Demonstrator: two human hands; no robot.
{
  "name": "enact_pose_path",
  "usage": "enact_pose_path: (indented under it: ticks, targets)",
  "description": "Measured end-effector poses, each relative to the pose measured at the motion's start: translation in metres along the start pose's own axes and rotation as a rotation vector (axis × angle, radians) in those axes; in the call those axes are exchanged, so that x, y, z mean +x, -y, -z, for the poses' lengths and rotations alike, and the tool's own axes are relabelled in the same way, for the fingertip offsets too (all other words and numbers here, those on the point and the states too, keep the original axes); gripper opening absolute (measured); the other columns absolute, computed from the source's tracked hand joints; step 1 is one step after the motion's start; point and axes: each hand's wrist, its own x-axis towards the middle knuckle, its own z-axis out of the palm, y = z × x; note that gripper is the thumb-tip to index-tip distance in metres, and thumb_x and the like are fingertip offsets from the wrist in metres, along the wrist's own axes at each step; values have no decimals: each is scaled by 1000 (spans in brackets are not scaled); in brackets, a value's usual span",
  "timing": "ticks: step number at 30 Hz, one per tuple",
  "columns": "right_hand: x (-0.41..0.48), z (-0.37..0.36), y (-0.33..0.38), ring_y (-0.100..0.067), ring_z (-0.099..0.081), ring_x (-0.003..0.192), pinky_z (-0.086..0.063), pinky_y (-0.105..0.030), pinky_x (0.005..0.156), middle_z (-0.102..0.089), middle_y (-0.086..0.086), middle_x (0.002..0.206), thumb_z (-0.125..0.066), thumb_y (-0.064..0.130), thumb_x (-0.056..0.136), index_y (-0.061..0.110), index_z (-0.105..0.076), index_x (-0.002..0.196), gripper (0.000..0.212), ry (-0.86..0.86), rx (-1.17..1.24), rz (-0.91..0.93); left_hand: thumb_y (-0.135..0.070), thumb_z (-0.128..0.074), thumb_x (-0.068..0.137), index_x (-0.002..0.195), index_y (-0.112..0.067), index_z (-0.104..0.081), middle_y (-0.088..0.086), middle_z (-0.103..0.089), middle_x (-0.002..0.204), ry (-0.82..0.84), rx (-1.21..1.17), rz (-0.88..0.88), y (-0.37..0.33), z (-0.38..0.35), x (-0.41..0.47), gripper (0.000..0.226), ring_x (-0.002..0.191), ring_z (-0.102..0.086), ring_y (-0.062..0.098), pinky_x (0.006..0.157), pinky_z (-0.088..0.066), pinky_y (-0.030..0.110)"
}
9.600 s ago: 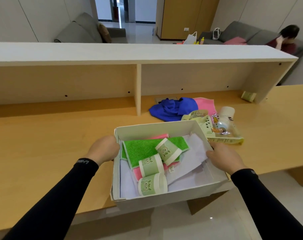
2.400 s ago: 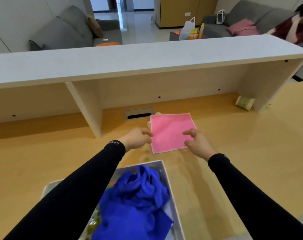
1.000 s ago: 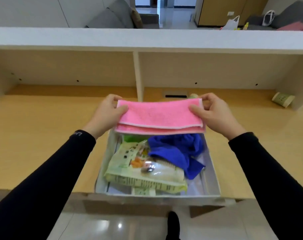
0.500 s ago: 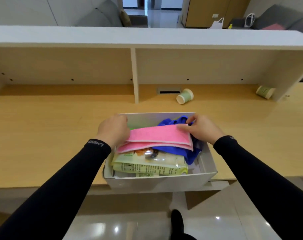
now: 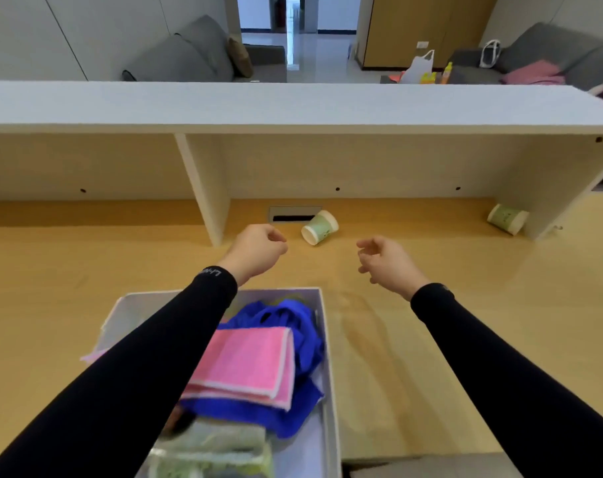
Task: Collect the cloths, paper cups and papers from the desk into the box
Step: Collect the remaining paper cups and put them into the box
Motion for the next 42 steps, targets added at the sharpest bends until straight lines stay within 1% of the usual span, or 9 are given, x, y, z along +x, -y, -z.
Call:
enact_pose_path:
  ticks: [3, 7, 12, 16, 20, 26, 28, 32, 42]
  targets:
    - [39, 9, -11, -14, -60, 92, -51, -29, 76, -54, 6, 115, -43, 11, 90, 21, -49, 127, 39, 49, -25, 5, -14, -54, 88, 107, -14, -58, 9, -60, 106, 55, -98, 165, -9, -27, 34, 19, 97, -58, 24, 64, -49, 28]
    - [88, 10, -19, -12, -56, 66, -47, -24, 58, -57, 12, 90, -42, 9, 88, 27, -41, 135, 51, 126, 34, -27, -11, -54, 89, 123, -11, -51, 11, -55, 115, 77, -216, 329, -16, -50, 72, 34, 103, -54, 23, 67, -47, 27]
    - [136, -5, -19, -5, -50, 98, -41, -20, 77, -46, -3, 137, -45, 7, 88, 26, -41, 136, 51, 219, 90, -47, -1, -50, 84, 114, -5, -58, 9, -54, 118, 51, -342, 421, -21, -67, 103, 31, 106, -52, 22, 74, -48, 28]
    - [156, -22, -22, -13, -52, 100, -42, -22, 71, -47, -7, 138, -42, 6, 87, 22, -43, 135, 51, 273, 94, -63, 0, -53, 78, 120, -5, -54, 9, -54, 121, 87, -391, 494, -20, -85, 117, 43, 108, -52, 23, 81, -45, 30]
    - [160, -28, -25, -16, -49, 109, -40, -25, 84, -49, -8, 137, -42, 2, 88, 17, -47, 133, 48, 298, 125, -86, 4, -53, 77, 122, -6, -54, 9, -52, 122, 53, -510, 532, -18, -96, 122, 46, 113, -49, 24, 84, -42, 32]
    - [142, -20, -15, -20, -61, 95, -53, -25, 67, -57, -4, 121, -40, 2, 90, 19, -57, 120, 39, 211, 205, -28, -3, -55, 83, 110, -14, -57, 6, -61, 102, -196, -442, 400, -19, -82, 111, 28, 79, -56, 12, 38, -41, 8]
    - [130, -18, 0, -20, -64, 90, -57, -34, 75, -60, 2, 106, -42, 2, 91, 15, -56, 120, 34, 168, 264, 19, -4, -57, 84, 105, -17, -59, 0, -60, 90, -285, -386, 289, -21, -70, 104, 25, 74, -56, 11, 46, -44, 10]
    - [96, -19, 38, -12, -63, 71, -58, -22, 59, -57, 4, 84, -53, 1, 89, 6, -53, 122, 34, 138, 360, 133, -10, -62, 82, 89, -20, -65, -3, -62, 82, -425, -381, 105, -29, -33, 73, 13, 78, -60, 14, 68, -50, 24]
    - [-20, -55, 123, -1, -58, 44, -53, -19, 45, -57, -2, 67, -60, 10, 86, 8, -61, 110, 23, 242, 247, 445, -13, -66, 77, 71, -26, -68, -2, -67, 77, -571, -393, -62, -13, 66, -57, 15, 69, -63, 11, 59, -50, 23]
